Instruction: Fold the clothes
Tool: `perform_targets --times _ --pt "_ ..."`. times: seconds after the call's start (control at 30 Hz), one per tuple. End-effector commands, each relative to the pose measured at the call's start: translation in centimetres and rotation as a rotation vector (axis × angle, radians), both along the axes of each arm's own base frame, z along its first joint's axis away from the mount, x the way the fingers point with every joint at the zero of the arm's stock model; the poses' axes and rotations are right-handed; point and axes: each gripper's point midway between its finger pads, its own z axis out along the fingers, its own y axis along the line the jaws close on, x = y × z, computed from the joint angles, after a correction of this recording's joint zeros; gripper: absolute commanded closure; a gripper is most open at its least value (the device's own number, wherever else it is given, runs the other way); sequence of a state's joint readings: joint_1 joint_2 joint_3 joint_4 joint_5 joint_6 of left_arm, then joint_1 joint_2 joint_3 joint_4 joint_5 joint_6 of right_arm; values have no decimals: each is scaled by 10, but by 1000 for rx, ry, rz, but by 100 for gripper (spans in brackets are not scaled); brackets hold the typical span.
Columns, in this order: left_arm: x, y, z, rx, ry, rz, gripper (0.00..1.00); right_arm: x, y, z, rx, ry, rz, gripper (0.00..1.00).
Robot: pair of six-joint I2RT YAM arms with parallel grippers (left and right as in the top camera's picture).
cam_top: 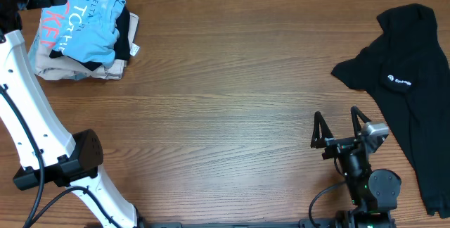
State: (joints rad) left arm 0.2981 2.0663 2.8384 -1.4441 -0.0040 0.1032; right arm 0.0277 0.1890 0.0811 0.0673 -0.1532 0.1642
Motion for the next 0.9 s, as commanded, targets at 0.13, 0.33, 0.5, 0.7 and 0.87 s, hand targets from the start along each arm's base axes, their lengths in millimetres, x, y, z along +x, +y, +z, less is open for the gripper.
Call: perform_targets --times 0.13,0.33,0.5,0.7,0.87 --pt "-1 1 3 0 -9 9 0 -4 -1 -24 -84 3 -13 0" --pt "-1 1 3 0 -9 9 0 -8 -2 -33 -87 37 -14 0" --pt "-1 1 3 0 -9 9 0 -10 -2 -27 -85 7 -15 0" --pt "-1 1 3 0 -9 9 0 -10 -2 -27 -85 7 -15 0" --pt "-1 1 3 0 -9 9 0 -10 -2 -27 -85 7 -15 0"
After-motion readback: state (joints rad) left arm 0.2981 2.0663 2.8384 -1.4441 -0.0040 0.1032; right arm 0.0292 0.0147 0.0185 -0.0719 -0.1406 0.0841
